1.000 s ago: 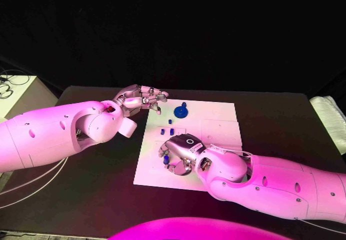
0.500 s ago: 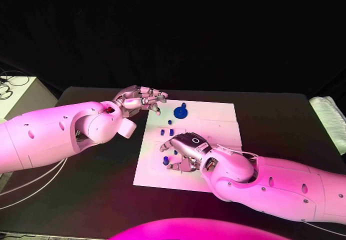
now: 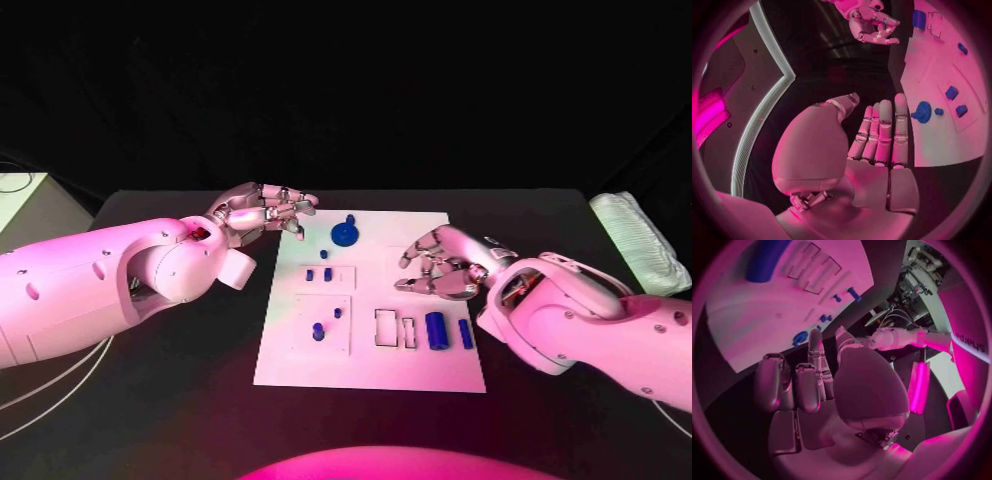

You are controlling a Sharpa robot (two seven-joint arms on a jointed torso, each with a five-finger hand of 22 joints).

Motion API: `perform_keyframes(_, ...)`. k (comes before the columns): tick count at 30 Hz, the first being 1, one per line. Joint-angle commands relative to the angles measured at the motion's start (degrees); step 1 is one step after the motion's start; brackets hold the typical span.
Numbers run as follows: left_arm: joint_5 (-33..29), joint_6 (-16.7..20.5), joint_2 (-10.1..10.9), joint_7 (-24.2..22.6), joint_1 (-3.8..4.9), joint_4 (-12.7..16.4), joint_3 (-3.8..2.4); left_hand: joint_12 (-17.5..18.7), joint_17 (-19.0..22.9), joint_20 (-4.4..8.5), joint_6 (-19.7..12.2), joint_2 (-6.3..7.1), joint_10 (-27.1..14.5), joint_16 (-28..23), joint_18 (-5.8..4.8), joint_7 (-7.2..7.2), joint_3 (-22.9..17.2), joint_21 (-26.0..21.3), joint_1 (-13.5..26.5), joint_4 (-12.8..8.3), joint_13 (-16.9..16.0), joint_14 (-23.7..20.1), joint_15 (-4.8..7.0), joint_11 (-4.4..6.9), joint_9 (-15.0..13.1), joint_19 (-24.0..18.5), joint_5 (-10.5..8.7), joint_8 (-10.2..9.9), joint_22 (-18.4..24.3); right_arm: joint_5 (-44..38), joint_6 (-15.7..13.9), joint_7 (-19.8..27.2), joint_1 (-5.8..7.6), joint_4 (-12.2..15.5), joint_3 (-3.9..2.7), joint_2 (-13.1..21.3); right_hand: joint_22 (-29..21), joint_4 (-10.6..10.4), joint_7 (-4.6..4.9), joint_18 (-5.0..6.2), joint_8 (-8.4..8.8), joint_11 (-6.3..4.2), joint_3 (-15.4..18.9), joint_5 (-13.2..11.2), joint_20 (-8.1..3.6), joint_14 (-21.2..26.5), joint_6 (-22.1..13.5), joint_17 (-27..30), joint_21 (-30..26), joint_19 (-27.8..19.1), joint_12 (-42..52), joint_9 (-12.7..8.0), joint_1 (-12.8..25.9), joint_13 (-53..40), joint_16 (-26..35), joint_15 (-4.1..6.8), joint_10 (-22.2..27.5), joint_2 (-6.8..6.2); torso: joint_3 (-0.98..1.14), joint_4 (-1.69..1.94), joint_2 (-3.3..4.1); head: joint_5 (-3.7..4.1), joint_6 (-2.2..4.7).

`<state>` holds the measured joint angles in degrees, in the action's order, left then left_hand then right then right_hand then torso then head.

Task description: Assemble the parts on the task board

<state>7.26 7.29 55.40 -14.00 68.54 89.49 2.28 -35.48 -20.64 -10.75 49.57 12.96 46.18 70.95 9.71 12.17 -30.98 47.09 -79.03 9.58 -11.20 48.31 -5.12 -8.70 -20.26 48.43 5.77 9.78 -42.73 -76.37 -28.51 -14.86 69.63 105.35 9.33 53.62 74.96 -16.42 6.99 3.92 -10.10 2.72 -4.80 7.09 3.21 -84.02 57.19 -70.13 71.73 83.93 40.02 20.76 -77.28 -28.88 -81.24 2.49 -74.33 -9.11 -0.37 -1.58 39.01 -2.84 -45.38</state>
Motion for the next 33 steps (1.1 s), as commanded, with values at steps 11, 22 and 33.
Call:
perform_keyframes(11, -0.2, -1.1, -0.1, -1.2, -0.36, 0.9, -0.01, -0.2, -0.1, -0.08, -0.4, -0.24, -0.4, -0.2, 0.81, -0.08, 0.1, -0.2, 0.2, 0.4, 0.1, 0.2, -0.07, -0.06, 0.1, 0.3, -0.36, 0.3, 0.1, 14.2, 8.2, -9.2, 0.71, 5.0, 1.12, 11.6, 12.7, -0.2, -2.03, -2.62, -9.06, -2.23, 4.5, -0.1, -0.84, -4.6, 0.7, -12.4, 11.3, 4.9, 44.7, 5.8, 3.4, -54.7, -5.9, 1.0, -11.9, 2.24, -0.04, -0.71, -0.68, 2.4, -0.03)
perform_keyframes(22, -0.2, -1.3, -0.2, -1.1, -0.41, 1.1, 0.0, -0.2, -0.1, -0.08, -0.4, -0.24, -0.4, -0.2, 0.81, -0.08, 0.1, -0.2, 0.2, 0.4, 0.1, 0.2, -0.07, -0.06, 0.1, 0.3, -0.36, 0.3, 0.1, 8.8, 7.4, -15.0, -2.83, 4.8, 1.92, 10.7, 13.4, -0.3, -1.87, -2.95, -8.9, -2.11, 9.0, -0.2, -0.86, -4.8, -0.6, -14.1, 13.1, 5.2, 44.9, 6.4, 7.8, -55.5, -6.7, 0.9, -12.0, 2.58, -0.02, -0.54, -0.48, 2.55, -0.37)
perform_keyframes(33, -0.2, -1.3, 0.0, -0.9, -0.41, 1.2, 0.0, -0.2, -0.1, -0.08, -0.4, -0.24, -0.4, -0.2, 0.81, -0.08, 0.1, -0.2, 0.2, 0.4, 0.1, 0.2, -0.07, -0.06, 0.1, 0.3, -0.36, 0.3, 0.1, 5.7, 4.9, -16.6, -4.6, 3.5, 2.0, 6.9, 13.6, -0.4, -1.86, -3.04, -8.93, -2.06, 10.2, -0.2, -0.79, -4.9, -0.5, -14.5, 13.6, 5.3, 44.9, 6.4, 8.5, -55.7, -6.8, 0.83, -12.1, 2.81, -0.05, -0.63, -0.52, 2.25, -0.72)
